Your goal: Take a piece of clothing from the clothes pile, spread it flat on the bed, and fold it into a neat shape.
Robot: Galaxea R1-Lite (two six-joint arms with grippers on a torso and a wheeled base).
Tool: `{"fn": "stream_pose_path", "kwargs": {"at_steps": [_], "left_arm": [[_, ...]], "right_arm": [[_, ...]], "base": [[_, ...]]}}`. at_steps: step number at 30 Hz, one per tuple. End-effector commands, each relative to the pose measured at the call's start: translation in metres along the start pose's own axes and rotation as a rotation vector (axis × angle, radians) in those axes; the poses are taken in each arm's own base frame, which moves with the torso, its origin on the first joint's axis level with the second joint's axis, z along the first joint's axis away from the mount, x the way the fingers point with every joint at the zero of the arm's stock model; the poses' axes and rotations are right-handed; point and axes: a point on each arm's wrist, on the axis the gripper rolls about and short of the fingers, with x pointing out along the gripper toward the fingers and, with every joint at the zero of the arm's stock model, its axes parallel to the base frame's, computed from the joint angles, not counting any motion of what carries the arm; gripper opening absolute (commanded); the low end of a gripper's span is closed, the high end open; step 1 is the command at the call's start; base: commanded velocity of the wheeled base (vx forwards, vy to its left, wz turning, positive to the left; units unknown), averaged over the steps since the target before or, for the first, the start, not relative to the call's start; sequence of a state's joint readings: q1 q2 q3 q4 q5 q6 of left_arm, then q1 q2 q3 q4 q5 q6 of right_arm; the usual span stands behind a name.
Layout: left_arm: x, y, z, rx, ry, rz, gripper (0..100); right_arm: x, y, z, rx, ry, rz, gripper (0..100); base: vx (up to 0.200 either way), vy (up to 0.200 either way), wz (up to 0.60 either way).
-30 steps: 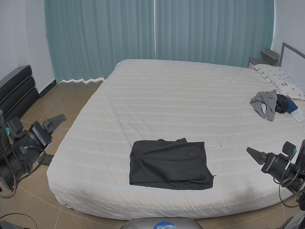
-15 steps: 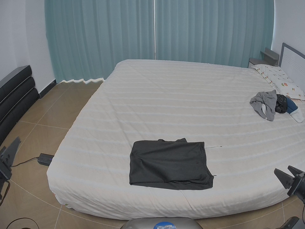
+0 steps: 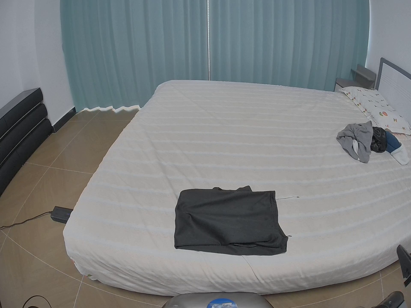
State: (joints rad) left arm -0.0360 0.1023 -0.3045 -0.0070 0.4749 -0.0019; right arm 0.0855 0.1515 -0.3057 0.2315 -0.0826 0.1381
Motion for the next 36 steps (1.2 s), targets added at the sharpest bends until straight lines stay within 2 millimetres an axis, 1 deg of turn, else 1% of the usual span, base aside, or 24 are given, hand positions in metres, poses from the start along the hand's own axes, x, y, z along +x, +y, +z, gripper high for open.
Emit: {"fn": "stream_pose_path", "kwargs": {"at_steps": [1,2,3,4,5,8,9,11,12,13,17,19,20,21,22,23,26,30,34,36], "left_arm": [[-0.016,0.005,-0.006,0.033,-0.071,0.031,100],[-0.015,0.005,-0.008,0.021,-0.063,0.029,100],[-0.013,0.004,-0.014,0.021,-0.047,0.023,100],[-0.012,0.004,-0.015,0.022,-0.045,0.021,100],[-0.009,0.002,-0.022,0.017,-0.051,0.007,100],[-0.005,0.0,-0.026,-0.023,-0.15,-0.002,100],[-0.003,-0.001,-0.031,-0.034,-0.202,-0.009,100],[-0.001,-0.002,-0.04,-0.02,-0.243,-0.025,100],[-0.001,-0.003,-0.041,-0.018,-0.24,-0.036,100],[-0.001,-0.003,-0.042,-0.027,-0.232,-0.047,100],[0.0,-0.004,-0.045,-0.018,-0.197,-0.079,100],[0.002,-0.005,-0.055,0.01,-0.111,-0.103,100],[0.002,-0.005,-0.056,0.013,-0.1,-0.104,100],[0.002,-0.005,-0.062,0.03,-0.04,-0.103,100],[0.002,-0.005,-0.065,0.033,-0.012,-0.098,100],[0.002,-0.005,-0.067,0.033,0.006,-0.09,100],[0.002,-0.004,-0.073,0.002,0.056,-0.055,100],[0.001,-0.004,-0.08,0.021,0.123,-0.061,100],[0.001,-0.006,-0.08,0.023,0.128,-0.142,100],[0.001,-0.007,-0.081,0.007,0.14,-0.21,100]], "right_arm": [[-0.017,0.002,-0.003,-0.052,-0.114,-0.037,100],[-0.02,0.003,-0.011,-0.096,-0.131,-0.02,100],[-0.016,0.003,-0.016,-0.126,-0.121,-0.018,100],[-0.015,0.002,-0.017,-0.127,-0.12,-0.016,100],[-0.014,0.002,-0.013,-0.146,-0.171,-0.028,100],[-0.01,0.003,-0.01,-0.153,-0.271,-0.025,100],[-0.006,0.003,-0.012,-0.163,-0.318,-0.02,100],[0.001,0.002,-0.02,-0.198,-0.379,-0.017,100],[0.006,0.001,-0.028,-0.221,-0.402,-0.014,100],[0.007,0.001,-0.03,-0.244,-0.406,-0.01,100],[0.008,0.0,-0.032,-0.249,-0.379,-0.005,100],[0.011,-0.001,-0.041,-0.245,-0.291,-0.014,100],[0.012,-0.001,-0.042,-0.245,-0.279,-0.021,100],[0.014,-0.003,-0.051,-0.241,-0.193,-0.049,100],[0.015,-0.004,-0.055,-0.233,-0.149,-0.067,100],[0.014,-0.004,-0.055,-0.213,-0.137,-0.066,100],[0.014,-0.004,-0.054,-0.145,-0.156,-0.057,100],[0.014,-0.004,-0.054,-0.118,-0.155,-0.056,100],[0.014,-0.004,-0.054,-0.121,-0.155,-0.058,100],[0.014,-0.004,-0.054,-0.124,-0.153,-0.058,100]], "base": [[0.0,0.0,0.0],[0.0,0.0,0.0],[0.0,0.0,0.0],[0.0,0.0,0.0],[0.0,0.0,0.0],[0.0,0.0,0.0],[0.0,0.0,0.0],[0.0,0.0,0.0],[0.0,0.0,0.0],[0.0,0.0,0.0],[0.0,0.0,0.0],[0.0,0.0,0.0],[0.0,0.0,0.0],[0.0,0.0,0.0],[0.0,0.0,0.0],[0.0,0.0,0.0],[0.0,0.0,0.0],[0.0,0.0,0.0],[0.0,0.0,0.0],[0.0,0.0,0.0]]}}
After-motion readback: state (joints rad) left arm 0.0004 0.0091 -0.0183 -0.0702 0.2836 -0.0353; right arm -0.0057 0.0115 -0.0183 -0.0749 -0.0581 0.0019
